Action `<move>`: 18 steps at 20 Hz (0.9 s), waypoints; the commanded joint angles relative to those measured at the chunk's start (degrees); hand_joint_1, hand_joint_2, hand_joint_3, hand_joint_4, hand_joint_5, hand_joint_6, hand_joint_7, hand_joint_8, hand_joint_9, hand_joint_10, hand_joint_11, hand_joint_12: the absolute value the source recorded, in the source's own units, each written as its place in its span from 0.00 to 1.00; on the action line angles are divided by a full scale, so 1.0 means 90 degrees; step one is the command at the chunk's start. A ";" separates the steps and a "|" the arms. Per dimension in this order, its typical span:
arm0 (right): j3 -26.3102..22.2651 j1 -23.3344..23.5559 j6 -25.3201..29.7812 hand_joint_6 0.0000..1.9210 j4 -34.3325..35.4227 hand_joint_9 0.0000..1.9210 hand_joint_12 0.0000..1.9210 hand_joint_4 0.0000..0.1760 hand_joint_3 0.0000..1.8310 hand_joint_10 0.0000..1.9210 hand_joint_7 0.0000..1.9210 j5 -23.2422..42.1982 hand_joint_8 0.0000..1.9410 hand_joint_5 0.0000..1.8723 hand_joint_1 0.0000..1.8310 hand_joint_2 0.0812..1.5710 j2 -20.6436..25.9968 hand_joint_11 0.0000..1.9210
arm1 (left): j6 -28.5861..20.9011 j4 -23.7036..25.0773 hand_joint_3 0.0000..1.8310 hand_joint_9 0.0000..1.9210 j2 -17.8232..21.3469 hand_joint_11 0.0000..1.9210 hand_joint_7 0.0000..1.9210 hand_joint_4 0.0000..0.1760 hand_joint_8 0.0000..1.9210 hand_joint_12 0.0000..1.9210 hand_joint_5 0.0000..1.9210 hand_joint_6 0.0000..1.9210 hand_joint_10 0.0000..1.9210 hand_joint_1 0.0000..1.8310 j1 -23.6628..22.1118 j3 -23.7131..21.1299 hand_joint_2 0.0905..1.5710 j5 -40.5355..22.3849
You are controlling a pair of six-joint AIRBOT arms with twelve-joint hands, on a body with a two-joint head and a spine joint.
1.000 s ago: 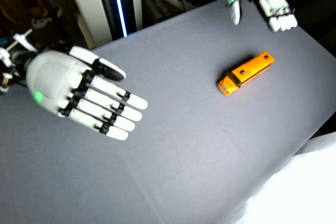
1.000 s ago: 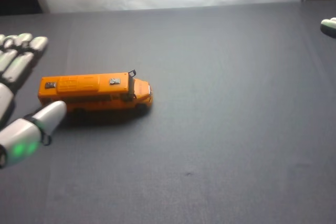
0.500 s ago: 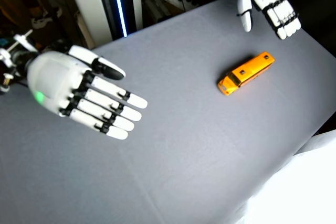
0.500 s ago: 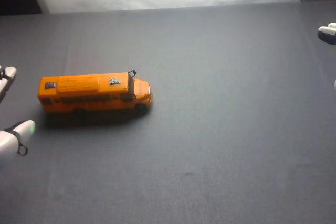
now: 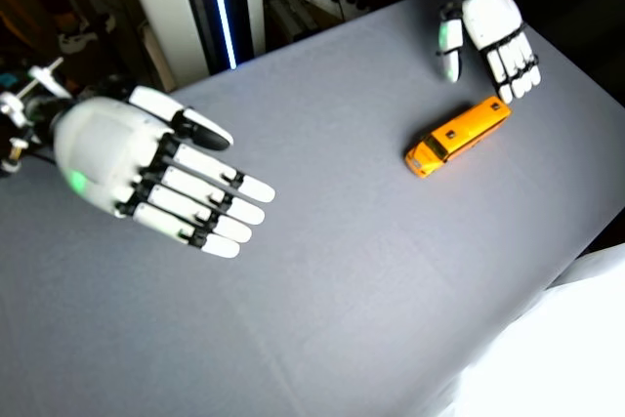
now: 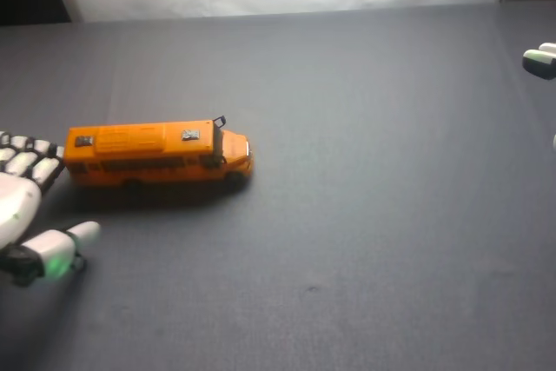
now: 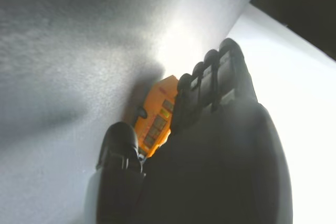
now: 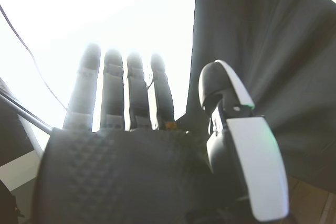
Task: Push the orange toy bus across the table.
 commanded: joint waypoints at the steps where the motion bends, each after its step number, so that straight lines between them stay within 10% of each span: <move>1: 0.0038 0.0037 0.0060 0.00 0.0085 0.09 0.21 0.00 0.00 0.00 0.10 0.0767 0.00 0.16 0.20 0.89 -0.0013 0.02 | 0.0104 0.0240 0.00 0.03 -0.0033 0.00 0.05 0.00 0.01 0.00 0.06 0.00 0.00 0.00 -0.0108 0.0030 0.83 -0.0538; 18: 0.0036 0.0035 0.0087 0.00 0.0090 0.08 0.22 0.00 0.00 0.00 0.10 0.0768 0.00 0.16 0.22 0.90 -0.0062 0.00 | 0.0221 0.0690 0.00 0.00 -0.0296 0.00 0.02 0.00 0.00 0.00 0.04 0.00 0.00 0.00 -0.0403 -0.0002 0.84 -0.0280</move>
